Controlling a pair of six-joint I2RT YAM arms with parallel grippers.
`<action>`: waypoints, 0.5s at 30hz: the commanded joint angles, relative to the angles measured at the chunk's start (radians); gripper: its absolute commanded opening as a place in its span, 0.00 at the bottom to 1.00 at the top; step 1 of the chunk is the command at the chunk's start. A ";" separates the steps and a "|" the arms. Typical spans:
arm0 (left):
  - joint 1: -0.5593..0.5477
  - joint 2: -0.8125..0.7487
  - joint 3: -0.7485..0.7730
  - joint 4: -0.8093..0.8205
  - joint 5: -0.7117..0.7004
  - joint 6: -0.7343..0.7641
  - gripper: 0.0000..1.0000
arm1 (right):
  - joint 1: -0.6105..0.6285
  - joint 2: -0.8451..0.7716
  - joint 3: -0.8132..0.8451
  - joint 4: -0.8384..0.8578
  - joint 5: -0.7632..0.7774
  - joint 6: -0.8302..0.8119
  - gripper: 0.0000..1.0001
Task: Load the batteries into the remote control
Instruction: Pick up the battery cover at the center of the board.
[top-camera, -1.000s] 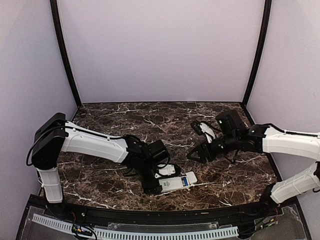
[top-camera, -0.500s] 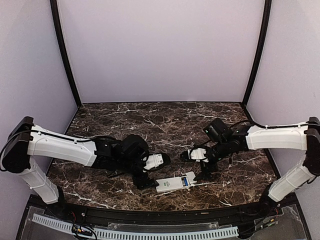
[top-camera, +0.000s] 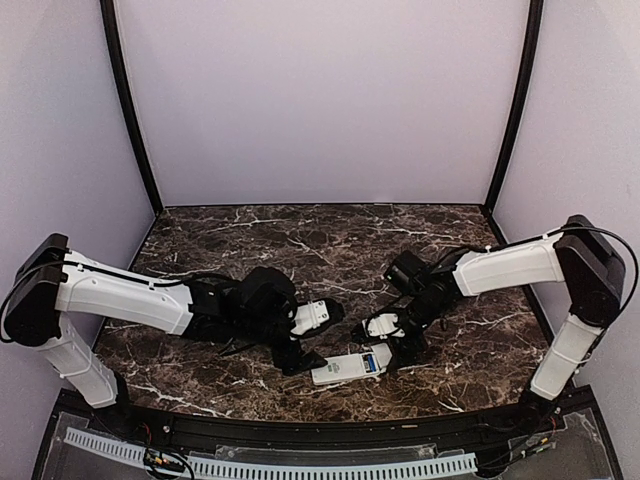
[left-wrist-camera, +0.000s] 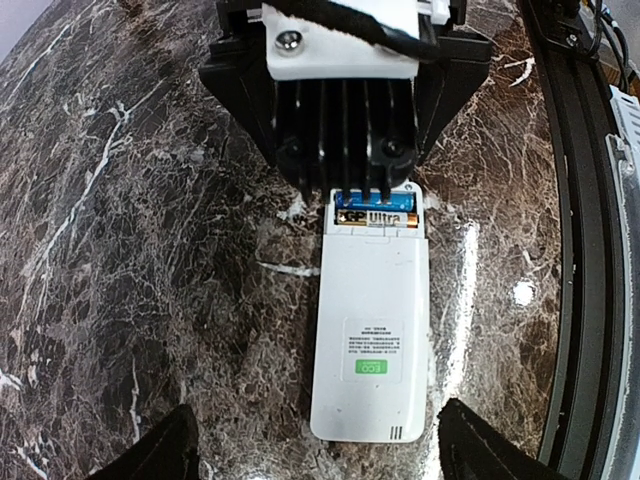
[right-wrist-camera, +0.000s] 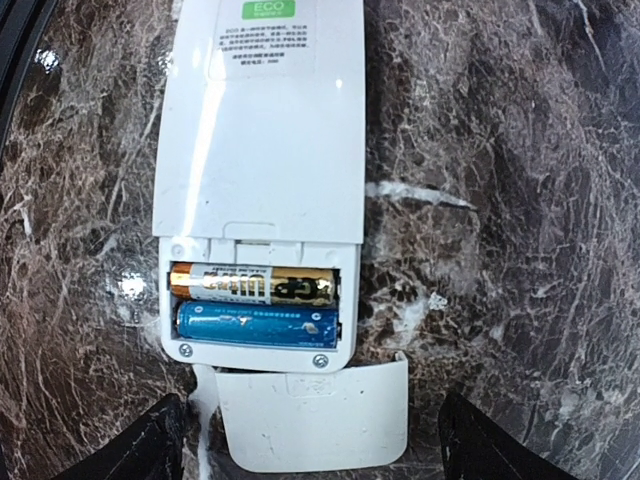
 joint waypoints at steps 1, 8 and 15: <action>0.002 -0.020 -0.005 0.007 -0.005 -0.004 0.82 | 0.013 0.031 0.029 -0.021 0.007 -0.011 0.81; 0.002 -0.029 0.003 -0.008 -0.015 0.004 0.82 | 0.026 0.041 0.007 -0.011 0.033 -0.023 0.62; 0.002 -0.028 0.011 -0.024 -0.020 0.008 0.82 | 0.035 0.033 0.009 -0.029 0.033 -0.022 0.52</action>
